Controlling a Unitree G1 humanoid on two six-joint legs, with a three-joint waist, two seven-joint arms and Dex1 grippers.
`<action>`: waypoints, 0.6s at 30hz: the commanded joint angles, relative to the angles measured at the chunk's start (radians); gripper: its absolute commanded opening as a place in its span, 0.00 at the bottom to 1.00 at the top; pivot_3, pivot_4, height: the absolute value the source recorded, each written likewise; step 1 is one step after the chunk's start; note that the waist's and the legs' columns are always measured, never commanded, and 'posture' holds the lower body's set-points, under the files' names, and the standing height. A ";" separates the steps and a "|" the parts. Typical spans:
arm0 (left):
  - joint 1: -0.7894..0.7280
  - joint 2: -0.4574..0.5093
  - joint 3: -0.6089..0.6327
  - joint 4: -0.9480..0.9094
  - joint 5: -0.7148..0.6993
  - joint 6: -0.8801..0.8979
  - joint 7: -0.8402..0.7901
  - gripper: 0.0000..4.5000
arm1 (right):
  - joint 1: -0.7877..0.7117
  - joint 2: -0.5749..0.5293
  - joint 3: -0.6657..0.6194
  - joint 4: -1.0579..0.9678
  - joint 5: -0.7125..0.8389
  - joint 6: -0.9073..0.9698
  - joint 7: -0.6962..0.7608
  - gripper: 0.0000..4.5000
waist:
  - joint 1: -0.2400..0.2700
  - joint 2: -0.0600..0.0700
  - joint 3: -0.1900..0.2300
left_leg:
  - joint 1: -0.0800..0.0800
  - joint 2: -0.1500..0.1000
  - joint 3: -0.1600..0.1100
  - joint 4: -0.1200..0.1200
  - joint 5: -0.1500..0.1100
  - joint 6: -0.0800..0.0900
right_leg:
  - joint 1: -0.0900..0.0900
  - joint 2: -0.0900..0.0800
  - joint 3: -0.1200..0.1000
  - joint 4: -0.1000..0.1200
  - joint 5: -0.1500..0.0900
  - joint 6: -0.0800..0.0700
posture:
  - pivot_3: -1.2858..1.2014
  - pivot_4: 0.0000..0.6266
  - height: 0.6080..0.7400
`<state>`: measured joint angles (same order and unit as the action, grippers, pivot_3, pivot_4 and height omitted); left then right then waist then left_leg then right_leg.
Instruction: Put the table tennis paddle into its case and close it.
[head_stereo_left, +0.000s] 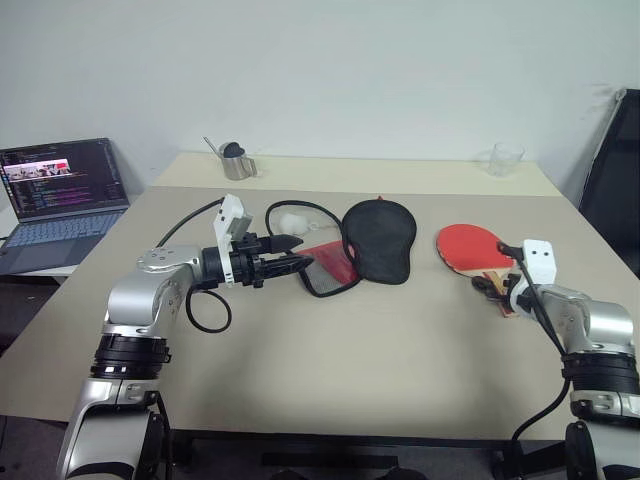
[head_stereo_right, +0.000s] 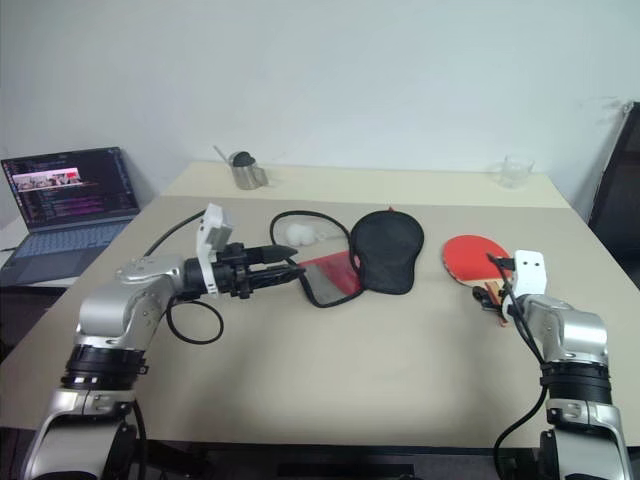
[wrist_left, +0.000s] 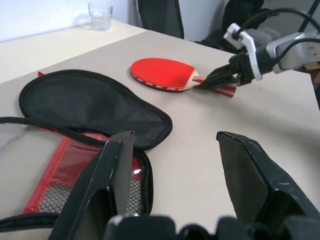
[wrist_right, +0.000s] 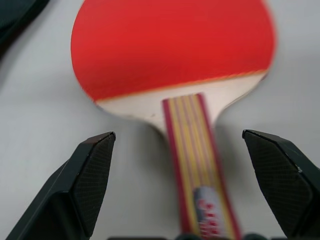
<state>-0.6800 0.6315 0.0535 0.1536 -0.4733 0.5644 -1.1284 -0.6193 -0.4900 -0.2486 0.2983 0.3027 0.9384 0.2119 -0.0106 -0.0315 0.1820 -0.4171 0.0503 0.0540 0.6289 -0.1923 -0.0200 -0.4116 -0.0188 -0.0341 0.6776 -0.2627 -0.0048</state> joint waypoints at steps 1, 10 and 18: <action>-0.004 0.009 0.016 -0.046 -0.017 -0.001 0.005 0.64 | -0.035 0.011 -0.003 0.030 -0.022 -0.035 -0.025 0.96 | 0.000 0.000 0.000 | 0.000 0.000 0.000 0.000 0.000 0.000 | 0.000 0.000 0.000 0.000 0.000 0.000 | 0.52 0.24 1.00; 0.005 0.009 0.012 -0.057 -0.012 -0.003 0.016 0.64 | -0.064 0.050 -0.004 0.080 -0.056 -0.090 -0.058 0.34 | -0.024 0.000 0.000 | 0.000 0.001 0.000 0.000 0.000 0.000 | 0.000 0.000 0.001 0.000 0.000 0.000 | 0.52 0.24 1.00; 0.009 0.016 0.019 -0.053 -0.010 -0.006 0.028 0.64 | -0.116 0.066 -0.007 0.003 -0.036 -0.075 -0.054 0.24 | -0.026 0.000 0.000 | 0.002 0.011 0.003 0.000 0.000 0.000 | -0.001 0.001 0.002 0.001 0.001 -0.001 | 0.52 0.24 1.00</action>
<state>-0.6609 0.6329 0.0533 0.1303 -0.4730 0.5647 -1.1021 -0.6835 -0.4229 -0.2510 0.3775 0.2507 0.8703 0.1514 -0.0361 -0.0315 0.1821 -0.4159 0.0612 0.0577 0.6291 -0.1922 -0.0201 -0.4137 -0.0171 -0.0309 0.6793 -0.2617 -0.0060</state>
